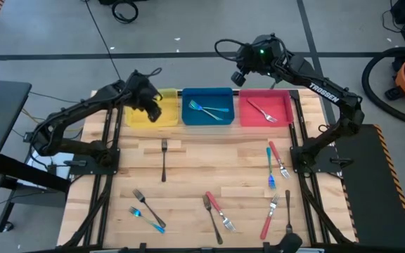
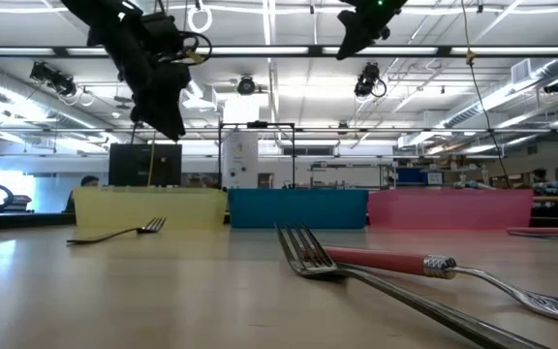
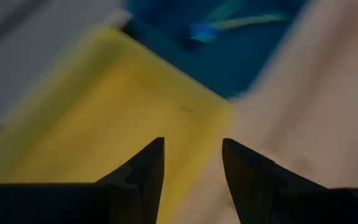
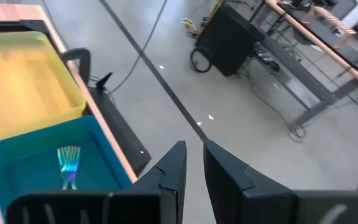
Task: Sort silverware by color (type)
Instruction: Put the top black fork into the yellow bin
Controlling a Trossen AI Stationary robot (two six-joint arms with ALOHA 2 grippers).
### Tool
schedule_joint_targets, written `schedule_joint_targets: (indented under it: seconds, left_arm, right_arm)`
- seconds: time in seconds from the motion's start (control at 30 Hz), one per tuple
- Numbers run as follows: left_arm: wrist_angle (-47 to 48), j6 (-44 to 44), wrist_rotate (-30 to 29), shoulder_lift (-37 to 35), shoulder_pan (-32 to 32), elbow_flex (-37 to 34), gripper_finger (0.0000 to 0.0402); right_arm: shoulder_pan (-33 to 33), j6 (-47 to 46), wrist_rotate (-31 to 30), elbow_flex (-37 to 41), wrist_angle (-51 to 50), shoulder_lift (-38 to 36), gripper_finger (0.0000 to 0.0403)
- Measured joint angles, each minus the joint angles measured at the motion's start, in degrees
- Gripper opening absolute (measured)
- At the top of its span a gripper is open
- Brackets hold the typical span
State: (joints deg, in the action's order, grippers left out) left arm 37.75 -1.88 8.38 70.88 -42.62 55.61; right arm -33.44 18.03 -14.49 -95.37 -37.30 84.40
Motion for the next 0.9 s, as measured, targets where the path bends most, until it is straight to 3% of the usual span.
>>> schedule_joint_targets:
  seconds: [0.2,0.33,0.53,0.9]
  left_arm:
    - [1.06,6.46,7.24,-0.01,2.33,-0.02,0.0162]
    - [0.93,11.20,7.52,-0.03,4.38,-1.63,0.0162]
    - [-4.92,23.47,7.30,-0.01,6.00,-9.80,0.0162]
    - [-12.55,32.84,6.73,-0.92,10.49,-20.90,0.0162]
  right_arm:
    - [0.06,0.14,0.89,0.00,-0.08,0.00,0.0064]
    - [0.04,0.15,0.91,0.00,-0.90,0.00,0.0064]
    - [0.08,-0.19,2.69,0.00,-4.25,0.00,0.0064]
    - [0.10,-1.33,6.81,0.00,-4.80,0.00,0.0064]
